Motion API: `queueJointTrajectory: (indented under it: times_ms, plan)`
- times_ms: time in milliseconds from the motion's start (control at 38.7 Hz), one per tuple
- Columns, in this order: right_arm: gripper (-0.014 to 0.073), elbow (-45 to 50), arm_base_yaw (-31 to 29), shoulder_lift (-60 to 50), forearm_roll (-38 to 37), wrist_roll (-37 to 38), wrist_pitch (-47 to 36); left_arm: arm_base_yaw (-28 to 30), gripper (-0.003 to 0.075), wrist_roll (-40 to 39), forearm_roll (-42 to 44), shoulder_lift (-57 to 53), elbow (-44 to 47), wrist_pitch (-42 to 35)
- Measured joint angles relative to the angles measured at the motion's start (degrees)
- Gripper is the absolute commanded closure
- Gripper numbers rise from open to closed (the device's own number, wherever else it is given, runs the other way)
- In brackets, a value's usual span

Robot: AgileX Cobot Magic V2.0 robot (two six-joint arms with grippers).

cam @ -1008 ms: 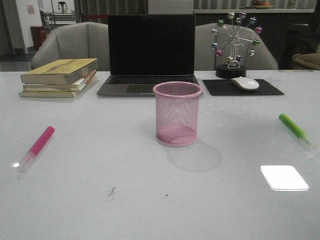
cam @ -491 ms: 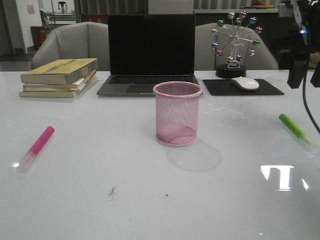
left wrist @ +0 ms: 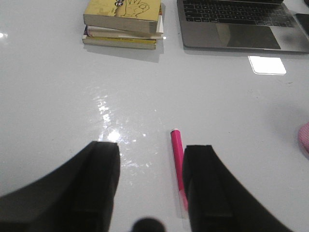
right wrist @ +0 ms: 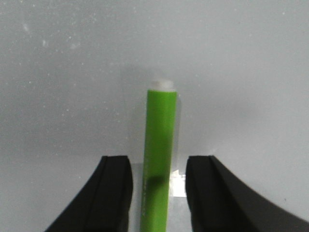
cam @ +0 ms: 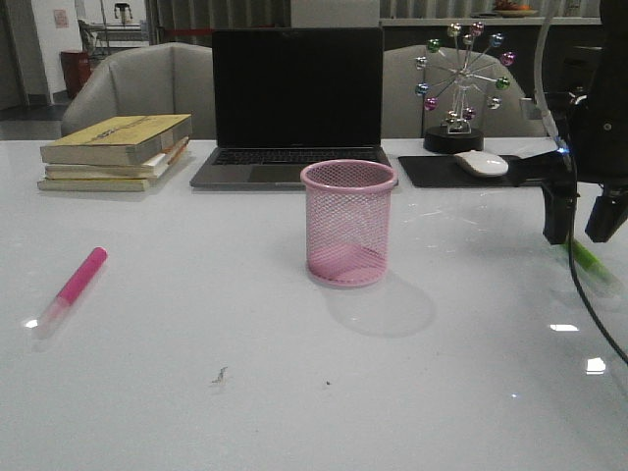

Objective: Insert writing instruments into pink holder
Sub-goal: 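Lower the right gripper and grasp the green highlighter, lift it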

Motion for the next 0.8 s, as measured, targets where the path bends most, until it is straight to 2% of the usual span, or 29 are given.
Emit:
queueJointTrajectory:
  times_ms: [336, 620, 801]
  plan:
    - [0.0218, -0.5, 0.0, 1.8, 0.1, 0.0, -1.2, 0.0, 0.0335, 0.0, -0.1, 0.0, 0.0, 0.0]
    - [0.0408, -0.5, 0.0, 1.8, 0.1, 0.1, -1.3, 0.0, 0.0336, 0.0, -0.1, 0.0, 0.0, 0.0]
    - [0.0558, -0.5, 0.0, 1.8, 0.0, 0.1, -1.4, 0.0, 0.0335, 0.0, -0.1, 0.0, 0.0, 0.0]
